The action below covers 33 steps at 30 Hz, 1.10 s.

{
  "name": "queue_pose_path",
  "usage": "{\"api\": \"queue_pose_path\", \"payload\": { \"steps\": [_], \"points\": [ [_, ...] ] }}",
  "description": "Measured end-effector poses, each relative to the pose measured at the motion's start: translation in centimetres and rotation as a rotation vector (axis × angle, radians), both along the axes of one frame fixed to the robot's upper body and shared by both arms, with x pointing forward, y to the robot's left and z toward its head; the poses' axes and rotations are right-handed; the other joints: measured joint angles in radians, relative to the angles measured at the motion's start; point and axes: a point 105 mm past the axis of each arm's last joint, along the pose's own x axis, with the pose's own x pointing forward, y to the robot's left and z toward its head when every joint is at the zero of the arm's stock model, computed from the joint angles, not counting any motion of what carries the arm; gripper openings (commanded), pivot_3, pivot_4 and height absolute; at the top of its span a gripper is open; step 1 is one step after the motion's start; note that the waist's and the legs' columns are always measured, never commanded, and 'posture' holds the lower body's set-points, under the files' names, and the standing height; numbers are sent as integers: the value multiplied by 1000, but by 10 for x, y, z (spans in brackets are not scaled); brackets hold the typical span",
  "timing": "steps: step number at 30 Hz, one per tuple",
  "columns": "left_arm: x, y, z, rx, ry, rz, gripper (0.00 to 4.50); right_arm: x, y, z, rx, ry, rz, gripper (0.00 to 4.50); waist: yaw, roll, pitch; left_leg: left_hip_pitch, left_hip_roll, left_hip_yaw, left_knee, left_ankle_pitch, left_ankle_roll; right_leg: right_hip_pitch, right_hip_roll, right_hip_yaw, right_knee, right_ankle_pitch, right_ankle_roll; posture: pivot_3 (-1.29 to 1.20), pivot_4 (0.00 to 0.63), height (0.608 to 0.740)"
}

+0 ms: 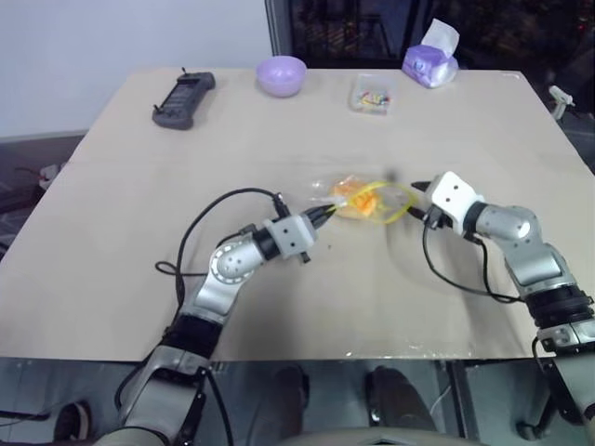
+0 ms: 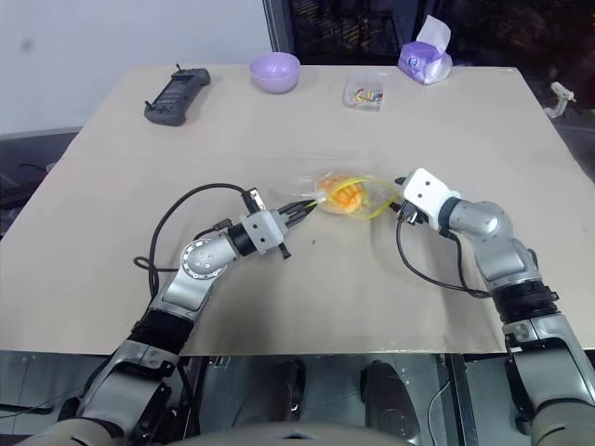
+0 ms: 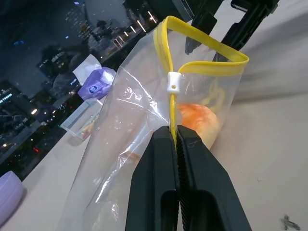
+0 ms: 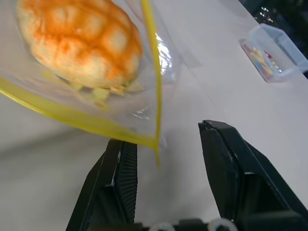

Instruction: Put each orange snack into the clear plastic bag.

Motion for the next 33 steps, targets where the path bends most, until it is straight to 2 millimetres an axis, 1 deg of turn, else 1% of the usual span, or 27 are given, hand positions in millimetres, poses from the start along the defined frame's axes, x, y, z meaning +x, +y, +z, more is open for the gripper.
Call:
{"api": "queue_pose_path", "payload": {
  "steps": [2,4,12,14,16,17,18,19,20,23,25,27,28,29,30,33],
  "points": [
    [0,0,-1,-1,2,2,0,-2,2,0,-5,0,20,940,-1,0,0,0,0,0,0,0,0,0,0,0,0,0,0,0,150,740],
    [0,1,-2,0,4,4,0,-3,2,0,-12,0,34,40,-1,0,0,0,0,0,0,0,0,0,0,0,0,0,0,0,150,740],
    [0,1,-2,6,1,8,0,-4,2,1,-25,-5,46,40,-1,0,0,0,0,0,0,0,0,0,0,0,0,0,0,0,150,740],
    [4,1,-1,7,-3,19,0,-2,-3,3,-27,-18,22,40,-1,0,0,0,0,0,0,0,0,0,0,0,1,0,0,0,150,740],
    [11,2,5,0,-19,36,0,2,-8,9,-16,-36,-15,40,0,0,0,0,0,0,0,0,0,0,0,0,1,0,0,0,150,740],
    [20,3,20,-13,-54,59,0,9,-13,23,5,-78,-51,40,1,0,2,0,0,-1,1,0,0,0,0,-1,1,0,0,0,150,740],
    [24,5,29,-24,-79,70,0,11,-15,32,14,-105,-63,40,1,1,2,-1,0,-1,1,0,0,0,0,-1,1,0,0,0,150,740],
    [30,6,44,-38,-117,83,0,15,-18,46,29,-141,-82,40,0,1,2,-1,0,-1,2,0,0,0,0,-1,2,0,0,0,150,740],
    [36,6,66,-52,-175,93,0,18,-21,69,52,-197,-95,40,0,1,2,-1,0,-1,2,0,0,0,0,-1,1,0,0,0,150,740],
    [42,4,112,-94,-294,99,0,16,-22,117,70,-317,-101,40,-1,1,2,-1,0,-1,2,0,0,0,0,-1,-1,0,0,0,150,740],
    [42,3,120,-99,-313,97,0,12,-23,126,54,-343,-94,40,-1,1,1,-1,0,-1,-1,0,0,0,0,-1,-4,0,0,0,150,740],
    [45,3,113,-97,-288,103,0,11,-23,121,44,-318,-86,40,-3,1,1,-2,0,0,-2,0,0,0,0,-1,-5,0,0,0,150,740],
    [46,3,111,-99,-279,104,0,10,-23,116,41,-299,-81,295,-3,1,1,-3,0,0,-2,0,0,-1,0,-1,-5,0,0,0,150,740],
    [46,3,110,-99,-277,104,0,10,-23,115,40,-294,-79,452,-3,1,1,-3,0,0,-2,0,0,-1,0,-1,-5,0,0,0,150,740],
    [46,4,105,-99,-263,108,0,9,-23,107,29,-265,-70,697,-4,1,1,-3,0,0,-2,0,0,-1,-1,-1,-5,0,0,0,150,740],
    [46,5,99,-100,-244,111,0,0,-28,90,-55,-174,-43,1925,-1,1,1,-3,0,-1,-1,0,0,-1,-1,-1,-5,0,0,0,150,740]
  ]
}}
